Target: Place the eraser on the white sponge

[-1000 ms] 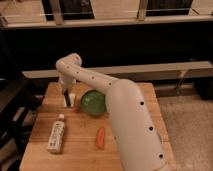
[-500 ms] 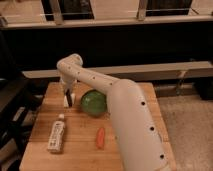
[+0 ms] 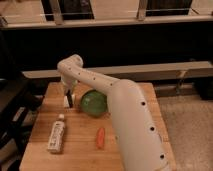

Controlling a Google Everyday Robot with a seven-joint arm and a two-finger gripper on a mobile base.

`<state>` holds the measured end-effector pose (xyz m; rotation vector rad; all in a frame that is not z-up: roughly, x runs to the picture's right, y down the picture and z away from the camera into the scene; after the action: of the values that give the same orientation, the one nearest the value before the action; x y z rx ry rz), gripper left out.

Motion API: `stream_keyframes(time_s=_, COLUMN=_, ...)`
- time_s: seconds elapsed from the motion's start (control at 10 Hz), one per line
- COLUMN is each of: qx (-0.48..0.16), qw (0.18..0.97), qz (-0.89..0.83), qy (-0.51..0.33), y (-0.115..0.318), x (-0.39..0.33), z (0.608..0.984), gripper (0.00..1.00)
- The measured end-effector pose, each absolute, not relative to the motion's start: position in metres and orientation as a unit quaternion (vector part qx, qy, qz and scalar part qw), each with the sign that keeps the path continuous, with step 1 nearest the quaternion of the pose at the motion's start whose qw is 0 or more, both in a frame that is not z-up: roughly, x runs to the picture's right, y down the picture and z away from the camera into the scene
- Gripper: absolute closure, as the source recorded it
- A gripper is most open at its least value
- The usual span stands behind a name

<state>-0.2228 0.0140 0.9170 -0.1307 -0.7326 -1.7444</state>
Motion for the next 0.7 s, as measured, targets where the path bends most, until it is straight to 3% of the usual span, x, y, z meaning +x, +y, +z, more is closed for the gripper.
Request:
stream_keyframes(time_s=0.4, qx=-0.048, qw=0.567, qz=-0.755, qy=-0.326, y=0.0167, x=-0.2305, z=0.9205, gripper=0.26)
stream_keyframes(time_s=0.5, qx=-0.044, qw=0.566, qz=-0.755, qy=-0.328, y=0.0165, x=-0.2321, z=0.9210, gripper=0.20)
stream_keyframes(time_s=0.7, qx=-0.039, qw=0.567, qz=-0.754, qy=-0.329, y=0.0158, x=-0.2314, z=0.9214, gripper=0.20)
